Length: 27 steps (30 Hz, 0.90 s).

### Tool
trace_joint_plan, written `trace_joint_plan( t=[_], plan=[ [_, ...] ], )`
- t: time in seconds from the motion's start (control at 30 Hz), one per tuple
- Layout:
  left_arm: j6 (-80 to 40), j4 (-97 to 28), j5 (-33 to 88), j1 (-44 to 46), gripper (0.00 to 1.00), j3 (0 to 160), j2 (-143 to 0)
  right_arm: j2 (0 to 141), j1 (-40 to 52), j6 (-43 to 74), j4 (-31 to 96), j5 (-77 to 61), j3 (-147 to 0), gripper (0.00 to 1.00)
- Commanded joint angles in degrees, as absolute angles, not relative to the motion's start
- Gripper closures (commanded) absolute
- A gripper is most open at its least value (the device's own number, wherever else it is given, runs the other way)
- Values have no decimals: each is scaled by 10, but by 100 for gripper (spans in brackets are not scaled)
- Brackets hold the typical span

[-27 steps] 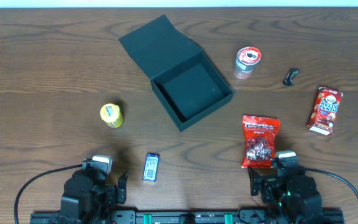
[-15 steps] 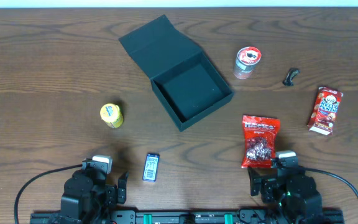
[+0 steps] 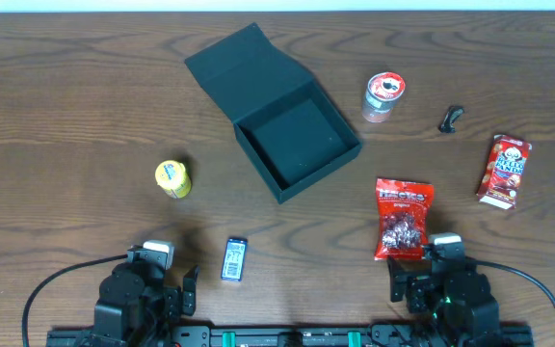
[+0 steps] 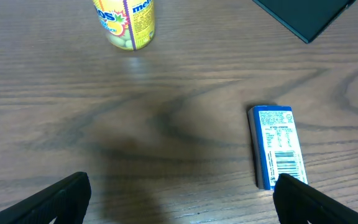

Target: Pack container

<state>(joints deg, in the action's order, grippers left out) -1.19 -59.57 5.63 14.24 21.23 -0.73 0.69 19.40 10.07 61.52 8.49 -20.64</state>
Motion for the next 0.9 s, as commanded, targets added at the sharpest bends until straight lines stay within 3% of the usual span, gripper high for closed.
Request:
trace_joint_plan(
  t=[0.0, 0.17, 0.4, 0.87],
  plan=[
    [0, -598, 58, 139, 5, 196, -3, 3, 191, 95, 615, 106, -205, 1],
    [-20, -578, 64, 139, 5, 196, -3, 3, 191, 81, 603, 123, -205, 1],
    [-81, -545, 140, 139, 5, 196, -3, 3, 191, 83, 486, 61, -205, 1],
    [-82, -479, 213, 139, 5, 238, -3, 6, 191, 103, 450, -9, -210, 1]
  ],
)
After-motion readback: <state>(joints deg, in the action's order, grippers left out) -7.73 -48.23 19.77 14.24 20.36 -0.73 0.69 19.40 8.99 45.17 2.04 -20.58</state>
